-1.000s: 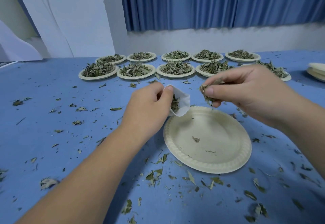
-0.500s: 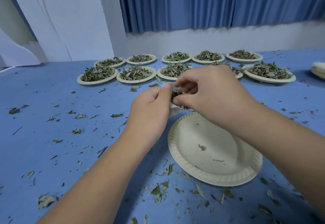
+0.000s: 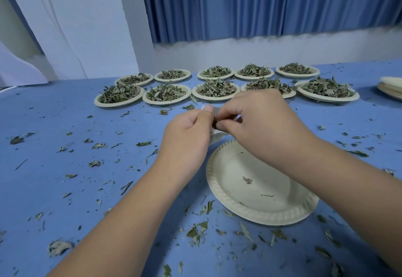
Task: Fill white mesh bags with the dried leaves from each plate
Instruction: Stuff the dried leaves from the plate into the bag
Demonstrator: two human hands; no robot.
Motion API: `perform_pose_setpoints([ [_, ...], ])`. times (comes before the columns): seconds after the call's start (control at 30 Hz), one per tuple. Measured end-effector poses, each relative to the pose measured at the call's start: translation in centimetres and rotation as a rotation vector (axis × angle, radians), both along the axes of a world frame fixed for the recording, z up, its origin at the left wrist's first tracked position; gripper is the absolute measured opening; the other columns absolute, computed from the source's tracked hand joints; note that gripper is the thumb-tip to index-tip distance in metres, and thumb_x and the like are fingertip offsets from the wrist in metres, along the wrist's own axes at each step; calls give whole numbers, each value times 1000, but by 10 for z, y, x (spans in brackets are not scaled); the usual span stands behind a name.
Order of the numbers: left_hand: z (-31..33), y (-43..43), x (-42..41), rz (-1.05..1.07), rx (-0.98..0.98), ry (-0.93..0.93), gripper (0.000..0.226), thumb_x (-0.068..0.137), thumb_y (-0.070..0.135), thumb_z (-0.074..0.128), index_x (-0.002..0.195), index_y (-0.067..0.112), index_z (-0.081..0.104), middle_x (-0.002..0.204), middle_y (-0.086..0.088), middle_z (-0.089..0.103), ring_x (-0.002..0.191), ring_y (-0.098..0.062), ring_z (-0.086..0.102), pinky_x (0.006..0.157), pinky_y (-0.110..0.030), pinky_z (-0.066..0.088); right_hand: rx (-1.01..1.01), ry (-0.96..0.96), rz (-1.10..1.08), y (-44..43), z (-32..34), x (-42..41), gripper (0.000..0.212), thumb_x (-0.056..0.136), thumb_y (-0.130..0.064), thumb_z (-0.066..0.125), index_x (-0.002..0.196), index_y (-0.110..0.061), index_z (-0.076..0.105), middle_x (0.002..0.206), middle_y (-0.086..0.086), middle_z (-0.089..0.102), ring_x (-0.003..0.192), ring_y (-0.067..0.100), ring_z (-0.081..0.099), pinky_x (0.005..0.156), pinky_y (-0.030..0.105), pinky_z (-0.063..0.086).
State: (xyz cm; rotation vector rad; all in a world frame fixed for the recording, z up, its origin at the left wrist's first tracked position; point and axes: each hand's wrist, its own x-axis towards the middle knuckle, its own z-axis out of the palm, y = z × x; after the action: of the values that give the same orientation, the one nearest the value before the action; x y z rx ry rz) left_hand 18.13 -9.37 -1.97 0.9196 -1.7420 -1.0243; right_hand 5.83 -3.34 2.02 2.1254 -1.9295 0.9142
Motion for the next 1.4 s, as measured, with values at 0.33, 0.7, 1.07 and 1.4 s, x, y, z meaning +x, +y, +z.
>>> perform_pose_setpoints([
  [0.33,0,-3,5,92,-51,-19,52,99,41,46,58,15,30,48,9,26,45,-12,23,43,-25,20,-143,-120,83,29,-12,-23,22,90,-8,61,93,-25,74,86,-12,64,80,2,55,71,10,41],
  [0.7,-3,-6,6,104,-38,-16,49,99,41,47,64,17,23,51,9,24,46,-11,21,47,-27,17,592,49,149,52,-48,-44,26,97,-30,46,113,-34,66,97,-20,49,92,-5,46,81,17,41],
  [1.07,-2,-6,7,107,-18,-29,53,100,40,46,52,24,28,52,9,24,46,-10,21,51,-30,16,641,-243,327,57,-45,-38,19,88,-24,66,97,-38,75,92,-26,62,91,-7,57,75,8,41],
  [1.4,-2,-4,6,107,-35,-34,50,100,40,46,57,18,31,54,5,25,48,-12,22,50,-29,17,535,-176,335,49,-46,-31,8,82,-24,73,84,-31,77,84,-17,64,84,-1,57,73,17,45],
])
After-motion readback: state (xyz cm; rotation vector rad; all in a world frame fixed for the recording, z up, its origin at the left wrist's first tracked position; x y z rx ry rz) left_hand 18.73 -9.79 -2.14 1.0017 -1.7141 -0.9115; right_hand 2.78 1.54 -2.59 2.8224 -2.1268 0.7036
